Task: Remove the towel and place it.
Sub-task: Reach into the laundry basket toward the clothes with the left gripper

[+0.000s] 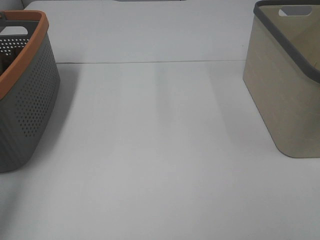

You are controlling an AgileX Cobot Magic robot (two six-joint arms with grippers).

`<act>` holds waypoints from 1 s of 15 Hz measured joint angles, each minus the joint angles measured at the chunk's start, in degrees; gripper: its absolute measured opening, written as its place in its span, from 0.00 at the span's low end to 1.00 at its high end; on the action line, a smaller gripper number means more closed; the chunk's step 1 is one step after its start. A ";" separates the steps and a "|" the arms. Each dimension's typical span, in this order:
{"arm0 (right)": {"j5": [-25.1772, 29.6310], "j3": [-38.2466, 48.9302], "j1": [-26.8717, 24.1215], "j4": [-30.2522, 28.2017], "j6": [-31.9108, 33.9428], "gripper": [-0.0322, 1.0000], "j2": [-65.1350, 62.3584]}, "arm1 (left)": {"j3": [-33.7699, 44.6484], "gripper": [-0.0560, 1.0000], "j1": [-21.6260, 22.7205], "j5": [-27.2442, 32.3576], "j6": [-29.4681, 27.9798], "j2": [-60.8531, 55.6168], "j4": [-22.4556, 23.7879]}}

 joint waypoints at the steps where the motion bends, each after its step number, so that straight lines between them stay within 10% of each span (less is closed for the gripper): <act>1: 0.00 0.00 0.00 0.00 0.00 0.74 0.00 | -2.29 0.64 0.00 0.00 -2.18 3.90 0.52; 7: 0.00 0.00 0.00 0.00 0.00 0.74 0.00 | -18.51 0.64 0.74 5.73 -2.35 27.39 1.66; 15: 0.00 0.00 0.00 0.00 0.00 0.74 0.00 | -36.61 0.64 12.09 14.90 2.98 47.21 0.29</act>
